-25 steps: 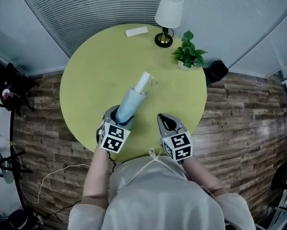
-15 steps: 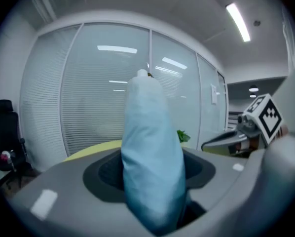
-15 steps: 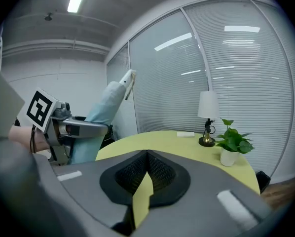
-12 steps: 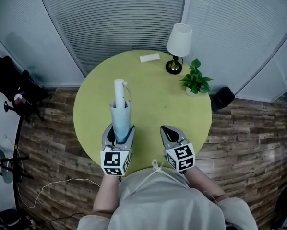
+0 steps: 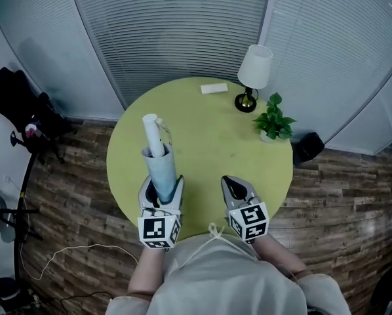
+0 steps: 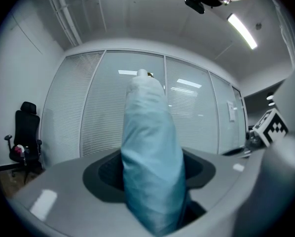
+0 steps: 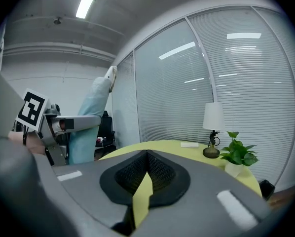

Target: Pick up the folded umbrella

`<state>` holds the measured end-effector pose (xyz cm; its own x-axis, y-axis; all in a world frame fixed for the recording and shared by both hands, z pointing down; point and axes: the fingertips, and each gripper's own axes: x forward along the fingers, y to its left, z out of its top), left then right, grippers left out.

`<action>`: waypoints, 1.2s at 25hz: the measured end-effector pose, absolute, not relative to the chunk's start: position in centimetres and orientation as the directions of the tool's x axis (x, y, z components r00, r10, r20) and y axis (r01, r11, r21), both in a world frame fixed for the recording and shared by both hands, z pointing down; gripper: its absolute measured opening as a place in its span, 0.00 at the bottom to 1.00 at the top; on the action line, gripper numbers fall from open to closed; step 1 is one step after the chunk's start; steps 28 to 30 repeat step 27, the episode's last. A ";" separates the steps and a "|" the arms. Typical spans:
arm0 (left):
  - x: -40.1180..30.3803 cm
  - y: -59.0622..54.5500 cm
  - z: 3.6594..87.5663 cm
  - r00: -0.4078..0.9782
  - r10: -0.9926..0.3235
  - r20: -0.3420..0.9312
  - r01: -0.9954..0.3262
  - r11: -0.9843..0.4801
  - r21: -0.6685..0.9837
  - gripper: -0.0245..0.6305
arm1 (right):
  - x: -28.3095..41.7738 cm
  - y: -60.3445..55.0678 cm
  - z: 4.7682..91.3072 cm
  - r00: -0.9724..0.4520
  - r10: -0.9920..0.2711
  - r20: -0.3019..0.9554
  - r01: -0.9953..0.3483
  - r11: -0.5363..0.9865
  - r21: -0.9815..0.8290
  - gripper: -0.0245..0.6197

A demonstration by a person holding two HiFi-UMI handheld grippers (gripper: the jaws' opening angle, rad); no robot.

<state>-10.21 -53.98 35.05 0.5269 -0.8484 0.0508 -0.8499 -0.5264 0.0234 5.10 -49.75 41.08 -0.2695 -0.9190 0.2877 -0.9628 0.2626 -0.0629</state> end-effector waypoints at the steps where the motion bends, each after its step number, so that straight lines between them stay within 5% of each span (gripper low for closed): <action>1: -10.2 -54.0 35.2 0.526 -0.849 0.054 -0.850 -0.526 0.022 0.49 | 5.0 -49.7 41.2 -0.271 -0.917 0.291 -0.962 0.264 -0.065 0.04; 30: -11.6 -52.4 35.5 0.543 -0.835 0.083 -0.839 -0.542 0.039 0.49 | 2.8 -47.9 41.3 -0.256 -0.917 0.306 -0.966 0.252 -0.055 0.04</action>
